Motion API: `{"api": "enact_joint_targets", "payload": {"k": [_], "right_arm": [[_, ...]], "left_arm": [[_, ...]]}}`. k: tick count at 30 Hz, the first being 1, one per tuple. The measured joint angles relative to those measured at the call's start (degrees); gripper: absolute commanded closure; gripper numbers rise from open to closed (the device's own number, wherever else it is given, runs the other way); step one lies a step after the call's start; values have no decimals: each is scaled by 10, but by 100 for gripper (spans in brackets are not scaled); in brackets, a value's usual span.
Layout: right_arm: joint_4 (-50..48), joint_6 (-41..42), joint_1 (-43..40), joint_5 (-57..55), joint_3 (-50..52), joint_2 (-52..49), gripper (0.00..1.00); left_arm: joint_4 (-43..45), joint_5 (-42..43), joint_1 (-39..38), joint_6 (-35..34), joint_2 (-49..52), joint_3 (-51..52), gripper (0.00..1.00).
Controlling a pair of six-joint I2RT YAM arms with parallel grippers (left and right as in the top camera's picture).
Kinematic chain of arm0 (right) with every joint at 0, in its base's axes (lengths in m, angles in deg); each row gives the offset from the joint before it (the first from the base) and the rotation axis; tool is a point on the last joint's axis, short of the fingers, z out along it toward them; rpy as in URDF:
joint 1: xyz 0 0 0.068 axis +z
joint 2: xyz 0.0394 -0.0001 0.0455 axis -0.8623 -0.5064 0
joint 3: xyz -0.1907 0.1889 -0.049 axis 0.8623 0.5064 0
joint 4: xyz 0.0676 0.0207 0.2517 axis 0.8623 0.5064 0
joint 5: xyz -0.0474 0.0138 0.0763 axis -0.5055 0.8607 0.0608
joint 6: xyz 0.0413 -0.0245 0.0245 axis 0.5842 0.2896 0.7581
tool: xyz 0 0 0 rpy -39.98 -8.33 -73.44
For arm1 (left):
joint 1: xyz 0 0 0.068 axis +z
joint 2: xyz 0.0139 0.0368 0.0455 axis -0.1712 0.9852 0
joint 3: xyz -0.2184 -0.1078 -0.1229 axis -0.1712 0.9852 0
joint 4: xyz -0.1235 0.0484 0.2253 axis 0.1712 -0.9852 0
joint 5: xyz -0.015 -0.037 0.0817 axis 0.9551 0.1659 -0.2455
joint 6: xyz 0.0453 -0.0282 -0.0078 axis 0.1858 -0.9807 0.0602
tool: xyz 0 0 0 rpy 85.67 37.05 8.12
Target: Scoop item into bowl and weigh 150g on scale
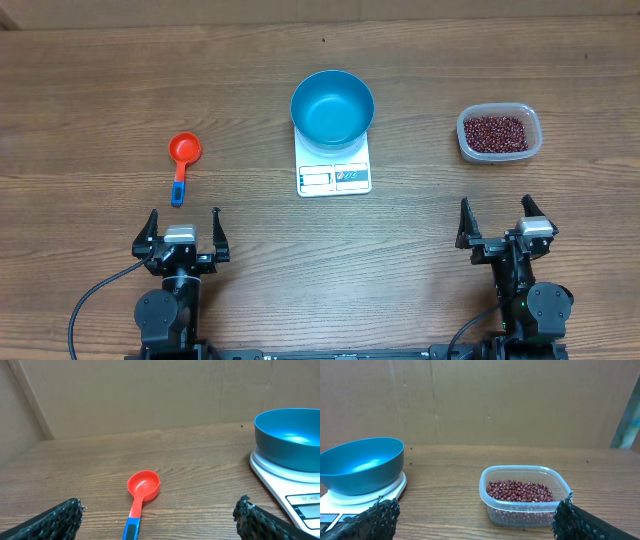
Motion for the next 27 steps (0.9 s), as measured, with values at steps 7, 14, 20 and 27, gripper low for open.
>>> {"api": "enact_joint_targets", "payload": {"k": [7, 14, 20, 27], "right_arm": [[0, 0, 0, 0, 0, 0, 0], [0, 0, 0, 0, 0, 0, 0], [0, 0, 0, 0, 0, 0, 0], [0, 0, 0, 0, 0, 0, 0]], "left_arm": [[0, -42, 0, -42, 0, -1, 0], [-2, -57, 0, -58, 0, -2, 0], [1, -66, 0, -62, 0, -2, 0], [1, -67, 0, -62, 0, -2, 0]]}}
